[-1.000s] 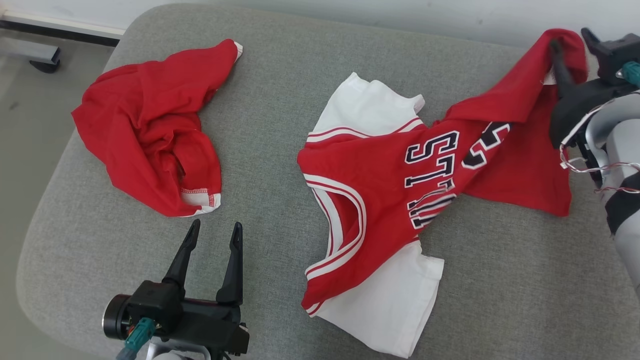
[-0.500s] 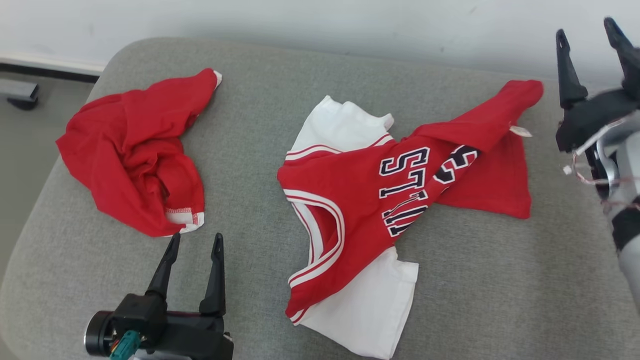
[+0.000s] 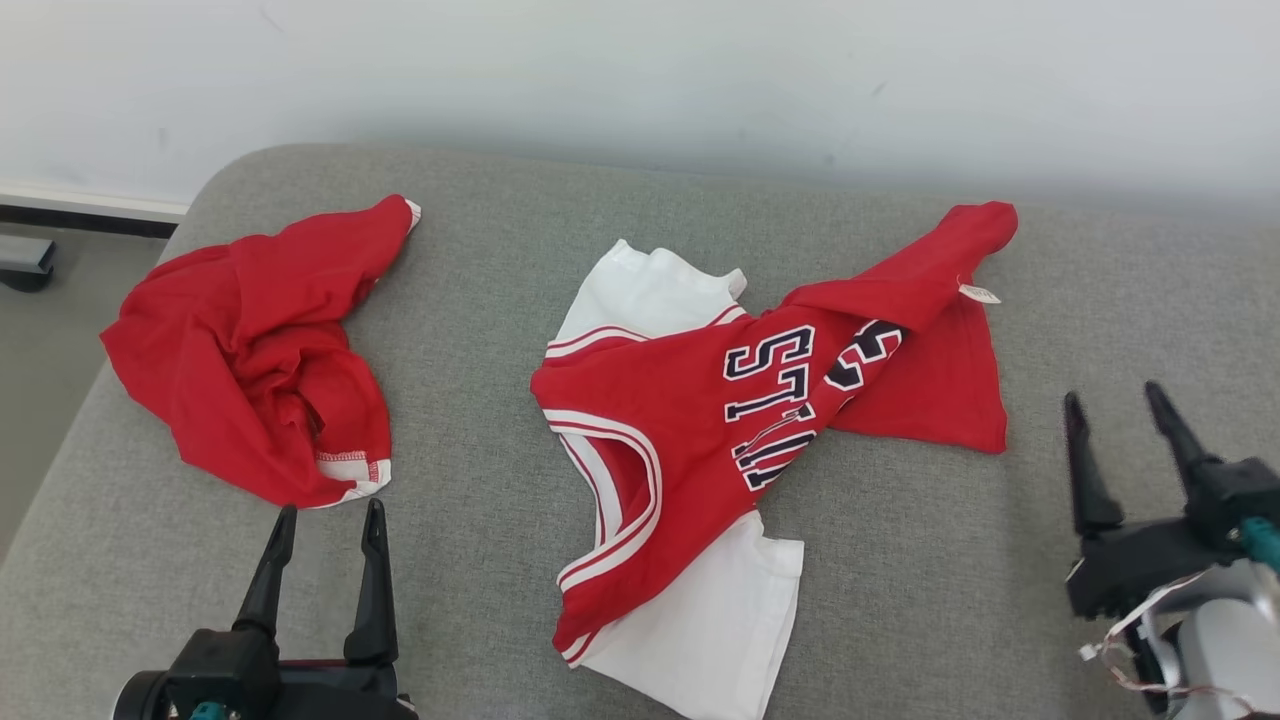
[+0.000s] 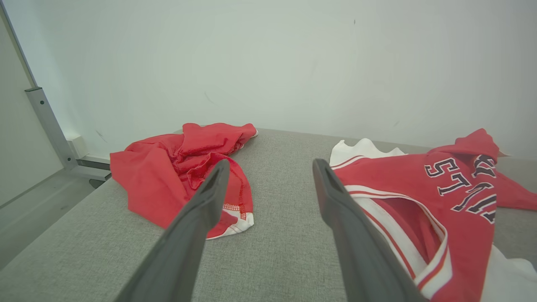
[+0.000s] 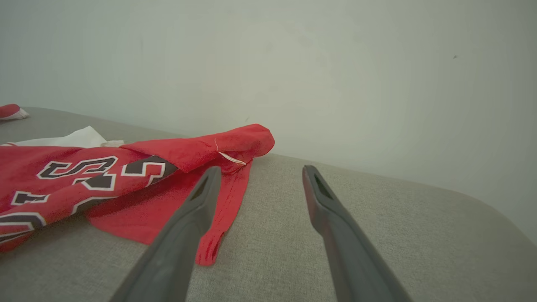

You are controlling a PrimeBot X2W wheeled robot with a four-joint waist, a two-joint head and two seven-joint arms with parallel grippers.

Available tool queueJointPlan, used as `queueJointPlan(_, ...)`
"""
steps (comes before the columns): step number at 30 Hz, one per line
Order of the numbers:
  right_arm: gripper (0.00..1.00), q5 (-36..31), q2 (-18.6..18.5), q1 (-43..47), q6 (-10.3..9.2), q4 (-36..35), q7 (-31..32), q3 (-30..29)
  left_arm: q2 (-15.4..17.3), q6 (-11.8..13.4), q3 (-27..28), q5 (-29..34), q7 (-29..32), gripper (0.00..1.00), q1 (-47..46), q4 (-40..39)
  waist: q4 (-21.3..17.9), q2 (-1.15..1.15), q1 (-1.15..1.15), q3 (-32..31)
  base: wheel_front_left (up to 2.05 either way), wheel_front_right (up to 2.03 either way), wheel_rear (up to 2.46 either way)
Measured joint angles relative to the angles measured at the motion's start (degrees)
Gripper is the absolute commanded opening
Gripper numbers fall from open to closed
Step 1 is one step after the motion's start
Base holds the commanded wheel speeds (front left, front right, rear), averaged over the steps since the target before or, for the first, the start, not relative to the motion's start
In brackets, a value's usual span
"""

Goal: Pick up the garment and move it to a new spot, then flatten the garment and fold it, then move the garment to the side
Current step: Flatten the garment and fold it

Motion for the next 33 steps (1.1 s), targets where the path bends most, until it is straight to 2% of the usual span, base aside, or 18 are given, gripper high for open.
queueJointPlan(4, 1.00, -0.5, 1.4, 1.3, 0.00, -0.4, 0.0, 0.5, 0.0, 0.0, 0.0, 0.1, 0.0, 1.00, 0.2, -0.1, -0.1, 0.00, 0.01, 0.7, 0.00, 0.00, 0.00)
queueJointPlan(8, 1.00, -0.5, 1.4, -1.2, 0.00, 1.3, 0.0, 1.5, 0.0, -0.1, -0.6, 0.1, 0.0, 1.00, -0.2, 0.0, 0.2, 0.00, 0.01, 1.4, 0.00, 0.00, 0.00)
queueJointPlan(14, 1.00, -1.6, 0.7, -5.5, 0.00, 8.9, 1.1, 3.9, 0.0, -0.5, -1.9, -0.1, 0.0, 1.00, -1.4, 0.4, 1.7, 0.00, 0.02, 2.2, 0.00, 0.00, 0.00)
queueJointPlan(23, 1.00, -2.0, 0.4, -10.9, 0.00, 22.1, 1.7, 4.3, 0.0, -0.2, -3.0, -1.0, 0.0, 1.00, -2.1, 0.7, 4.1, 0.00, 0.02, 4.2, 0.00, 0.00, 0.00)
queueJointPlan(24, 0.76, -2.0, 0.6, -11.4, 0.00, 23.2, 1.7, 4.5, 0.0, -0.2, -3.2, -1.1, 0.0, 1.00, -2.3, 0.8, 4.3, 0.00, 0.02, 4.4, 0.00, 0.00, 0.00)
queueJointPlan(25, 0.44, -1.8, 0.8, -11.8, -0.01, 24.2, 1.5, 4.8, 0.0, -0.2, -3.2, -1.2, 0.0, 1.00, -2.6, 0.8, 4.6, 0.01, 0.02, 4.7, 0.00, 0.00, 0.00)
queueJointPlan(26, 0.00, -1.4, 1.0, -12.3, 0.00, 24.9, 1.4, 5.1, 0.0, -0.2, -3.2, -1.2, 0.0, 1.00, -2.7, 0.8, 4.8, 0.00, 0.02, 4.8, 0.00, 0.00, 0.00)
queueJointPlan(33, 0.00, 0.7, 1.4, -13.4, 0.00, 25.6, 0.3, 5.8, 0.0, 0.1, -3.1, -1.2, 0.0, 1.00, -2.6, 1.4, 4.8, 0.00, 0.02, 4.4, 0.00, 0.00, 0.00)
